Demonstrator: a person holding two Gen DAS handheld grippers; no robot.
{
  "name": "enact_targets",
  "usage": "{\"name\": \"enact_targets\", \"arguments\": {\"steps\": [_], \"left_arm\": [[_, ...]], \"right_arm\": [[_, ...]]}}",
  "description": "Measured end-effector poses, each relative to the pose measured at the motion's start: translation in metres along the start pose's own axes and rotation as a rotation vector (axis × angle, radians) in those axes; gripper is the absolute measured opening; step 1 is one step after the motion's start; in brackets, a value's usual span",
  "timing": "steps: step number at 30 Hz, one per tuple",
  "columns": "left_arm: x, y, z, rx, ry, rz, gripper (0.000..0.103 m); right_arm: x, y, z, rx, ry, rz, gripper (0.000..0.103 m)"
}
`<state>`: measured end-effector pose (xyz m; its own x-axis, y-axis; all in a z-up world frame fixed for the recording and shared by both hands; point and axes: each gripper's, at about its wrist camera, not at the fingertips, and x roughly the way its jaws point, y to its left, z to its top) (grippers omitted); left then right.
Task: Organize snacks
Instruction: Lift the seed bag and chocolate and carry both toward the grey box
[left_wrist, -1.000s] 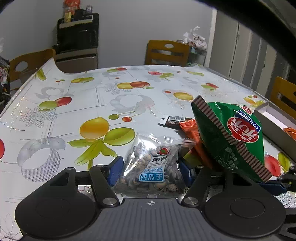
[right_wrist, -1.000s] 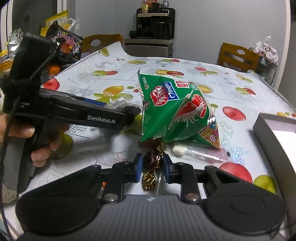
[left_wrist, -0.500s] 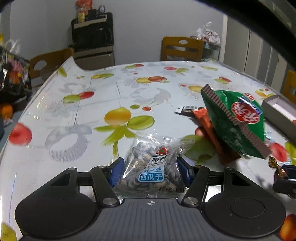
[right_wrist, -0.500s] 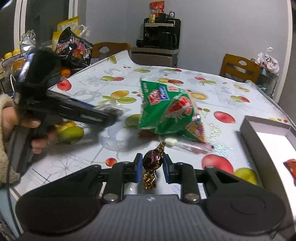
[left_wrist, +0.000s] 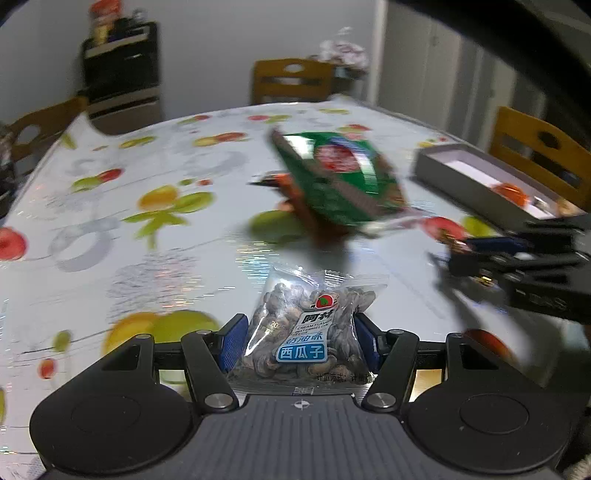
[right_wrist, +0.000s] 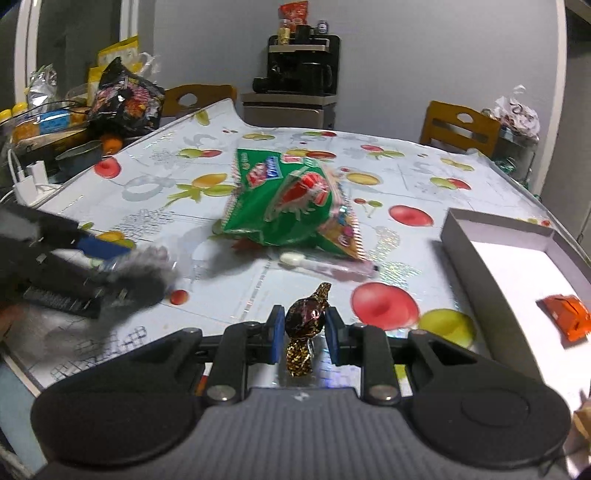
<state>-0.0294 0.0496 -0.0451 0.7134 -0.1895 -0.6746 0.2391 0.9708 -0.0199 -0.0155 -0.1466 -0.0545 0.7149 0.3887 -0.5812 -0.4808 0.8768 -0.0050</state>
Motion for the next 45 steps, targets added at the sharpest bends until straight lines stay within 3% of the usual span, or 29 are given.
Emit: {"name": "enact_targets", "arguments": {"steps": [14, 18, 22, 41, 45], "left_arm": [[0.022, -0.048, 0.007, 0.088, -0.010, -0.088, 0.066], [0.024, -0.054, 0.007, 0.106, -0.008, -0.106, 0.075], [0.027, -0.057, 0.008, 0.112, -0.012, -0.097, 0.077], [0.028, -0.062, 0.007, 0.112, -0.016, -0.081, 0.072], [0.028, -0.062, 0.008, 0.113, -0.015, -0.082, 0.069]], "right_arm": [[0.002, -0.020, -0.009, 0.051, 0.031, -0.036, 0.023], [0.002, -0.021, -0.012, 0.048, 0.026, -0.041, 0.031], [0.002, -0.019, -0.013, 0.047, 0.022, -0.037, 0.041], [0.002, -0.018, -0.016, 0.043, 0.000, -0.039, 0.041], [0.001, -0.018, -0.017, 0.040, -0.001, -0.041, 0.034]]}}
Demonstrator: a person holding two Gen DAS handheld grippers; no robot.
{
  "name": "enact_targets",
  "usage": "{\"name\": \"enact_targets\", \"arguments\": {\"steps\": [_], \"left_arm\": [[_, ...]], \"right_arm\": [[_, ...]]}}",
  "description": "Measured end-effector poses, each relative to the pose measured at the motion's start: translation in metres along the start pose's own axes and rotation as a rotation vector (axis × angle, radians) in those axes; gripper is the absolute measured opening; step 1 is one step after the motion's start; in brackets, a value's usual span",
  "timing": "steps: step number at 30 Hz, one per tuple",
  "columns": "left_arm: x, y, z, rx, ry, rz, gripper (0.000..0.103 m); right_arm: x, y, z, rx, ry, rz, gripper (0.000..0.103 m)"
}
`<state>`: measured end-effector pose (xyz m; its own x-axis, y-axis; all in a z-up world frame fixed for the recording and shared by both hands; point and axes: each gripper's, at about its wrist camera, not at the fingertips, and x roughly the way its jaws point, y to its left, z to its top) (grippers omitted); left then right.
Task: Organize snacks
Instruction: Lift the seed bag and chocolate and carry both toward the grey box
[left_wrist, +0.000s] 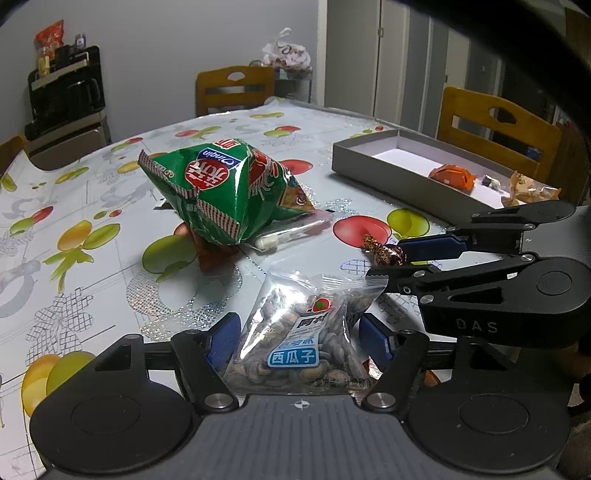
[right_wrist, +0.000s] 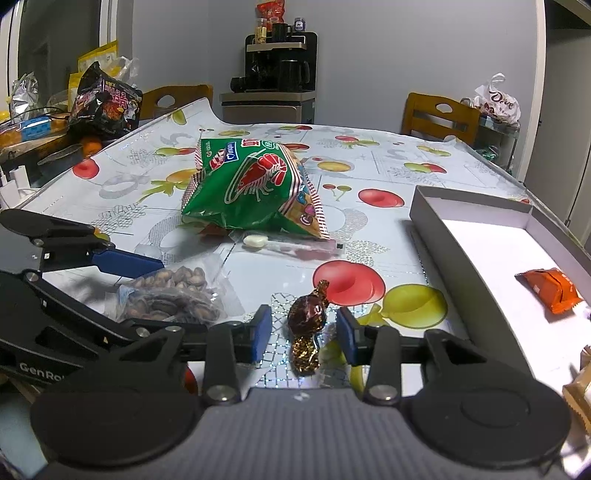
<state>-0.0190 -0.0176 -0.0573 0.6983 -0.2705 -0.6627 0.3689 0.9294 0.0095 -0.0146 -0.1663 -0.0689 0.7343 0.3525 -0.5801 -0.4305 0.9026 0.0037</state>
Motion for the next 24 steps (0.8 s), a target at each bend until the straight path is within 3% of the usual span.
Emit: {"name": "enact_targets", "arguments": {"steps": [6, 24], "left_arm": [[0.001, -0.007, 0.002, 0.006, 0.005, 0.007, 0.066], [0.008, -0.039, 0.015, 0.060, 0.030, -0.001, 0.061]], "right_arm": [[0.000, 0.000, 0.001, -0.014, -0.002, 0.003, 0.023], [-0.035, -0.030, 0.004, 0.024, -0.087, 0.037, 0.023]]}}
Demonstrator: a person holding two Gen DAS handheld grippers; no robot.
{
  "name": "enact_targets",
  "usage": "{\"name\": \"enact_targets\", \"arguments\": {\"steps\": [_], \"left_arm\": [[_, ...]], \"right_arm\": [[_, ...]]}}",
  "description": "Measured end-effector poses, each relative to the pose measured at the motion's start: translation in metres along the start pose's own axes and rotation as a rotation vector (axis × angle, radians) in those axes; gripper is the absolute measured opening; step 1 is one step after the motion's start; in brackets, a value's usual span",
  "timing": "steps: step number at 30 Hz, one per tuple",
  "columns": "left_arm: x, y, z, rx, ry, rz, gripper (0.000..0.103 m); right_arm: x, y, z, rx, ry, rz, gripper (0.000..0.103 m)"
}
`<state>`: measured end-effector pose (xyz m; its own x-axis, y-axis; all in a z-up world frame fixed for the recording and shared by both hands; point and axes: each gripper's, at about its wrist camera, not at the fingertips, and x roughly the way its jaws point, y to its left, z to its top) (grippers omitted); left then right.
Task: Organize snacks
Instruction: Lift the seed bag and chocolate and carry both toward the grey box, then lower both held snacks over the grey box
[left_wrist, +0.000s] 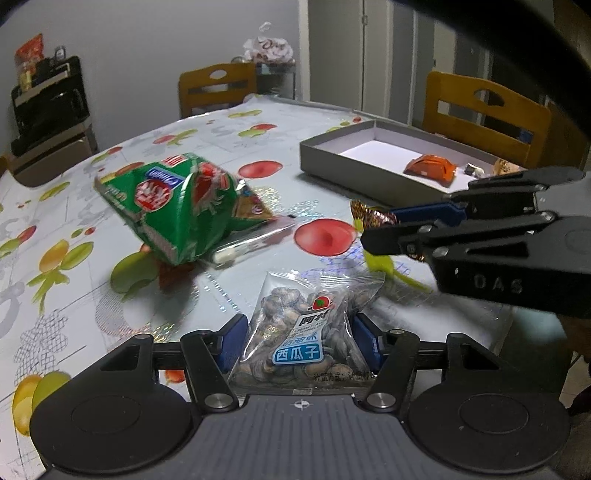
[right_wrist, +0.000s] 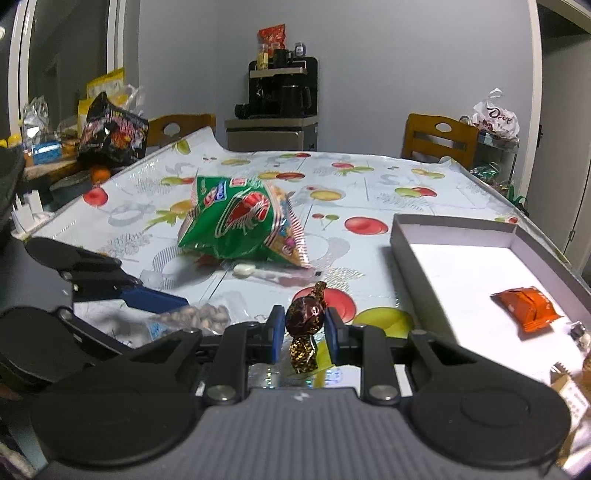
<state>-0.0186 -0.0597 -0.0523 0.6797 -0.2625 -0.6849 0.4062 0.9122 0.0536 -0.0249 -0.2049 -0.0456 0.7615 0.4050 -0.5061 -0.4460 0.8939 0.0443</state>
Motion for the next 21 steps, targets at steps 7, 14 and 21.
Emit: {"name": "enact_targets", "arguments": {"steps": [7, 14, 21], "left_arm": [[0.003, -0.016, 0.012, 0.030, -0.016, -0.009, 0.061], [0.006, -0.031, 0.036, 0.055, -0.051, -0.022, 0.061], [0.012, -0.044, 0.059, 0.084, -0.093, -0.031, 0.061]], "right_arm": [[-0.019, -0.024, 0.001, 0.044, -0.029, 0.003, 0.023], [-0.035, -0.045, -0.002, 0.095, -0.037, 0.000, 0.023], [-0.054, -0.069, 0.001, 0.148, -0.076, -0.015, 0.023]]}}
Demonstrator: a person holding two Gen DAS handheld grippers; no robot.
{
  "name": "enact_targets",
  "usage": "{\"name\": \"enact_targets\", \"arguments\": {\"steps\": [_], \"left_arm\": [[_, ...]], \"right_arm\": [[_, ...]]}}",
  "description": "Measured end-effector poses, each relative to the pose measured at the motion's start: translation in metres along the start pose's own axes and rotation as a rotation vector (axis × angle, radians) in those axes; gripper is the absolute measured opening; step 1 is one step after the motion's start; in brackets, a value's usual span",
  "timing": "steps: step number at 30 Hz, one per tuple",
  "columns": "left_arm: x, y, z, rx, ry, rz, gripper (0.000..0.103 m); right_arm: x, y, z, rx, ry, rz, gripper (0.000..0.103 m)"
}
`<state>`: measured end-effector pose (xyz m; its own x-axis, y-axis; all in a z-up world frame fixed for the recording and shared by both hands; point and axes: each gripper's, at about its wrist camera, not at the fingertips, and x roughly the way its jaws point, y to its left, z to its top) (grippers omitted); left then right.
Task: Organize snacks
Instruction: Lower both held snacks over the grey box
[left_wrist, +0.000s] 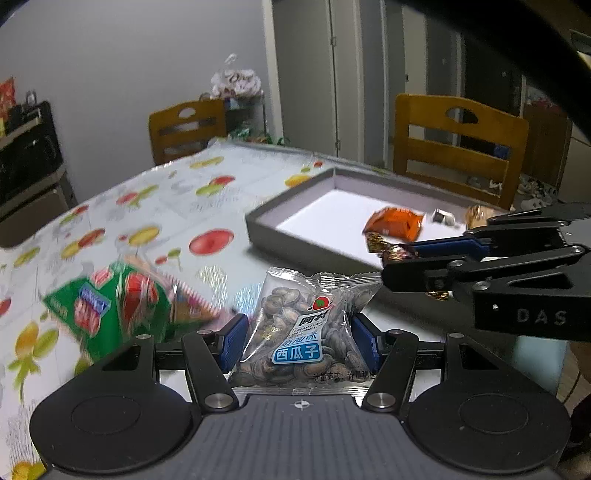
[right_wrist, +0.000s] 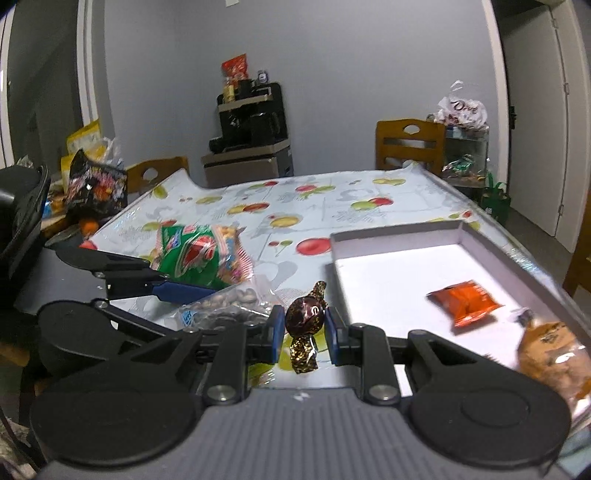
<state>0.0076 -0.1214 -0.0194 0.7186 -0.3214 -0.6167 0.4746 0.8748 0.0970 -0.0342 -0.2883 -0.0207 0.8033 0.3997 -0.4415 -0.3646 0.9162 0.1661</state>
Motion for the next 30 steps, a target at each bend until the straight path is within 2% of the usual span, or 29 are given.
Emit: {"name": "enact_targets", "arguments": {"steps": [13, 22, 30], "left_arm": [[0.028, -0.005, 0.064, 0.050, -0.098, 0.039, 0.061], [0.049, 0.003, 0.110, -0.032, -0.126, -0.023, 0.061], [0.066, 0.013, 0.149, -0.104, -0.154, -0.036, 0.061]], "right_arm": [[-0.021, -0.059, 0.037, 0.085, -0.070, -0.131, 0.023], [-0.036, -0.088, 0.055, 0.125, -0.124, -0.204, 0.023], [-0.054, -0.111, 0.078, 0.137, -0.205, -0.275, 0.023]]}}
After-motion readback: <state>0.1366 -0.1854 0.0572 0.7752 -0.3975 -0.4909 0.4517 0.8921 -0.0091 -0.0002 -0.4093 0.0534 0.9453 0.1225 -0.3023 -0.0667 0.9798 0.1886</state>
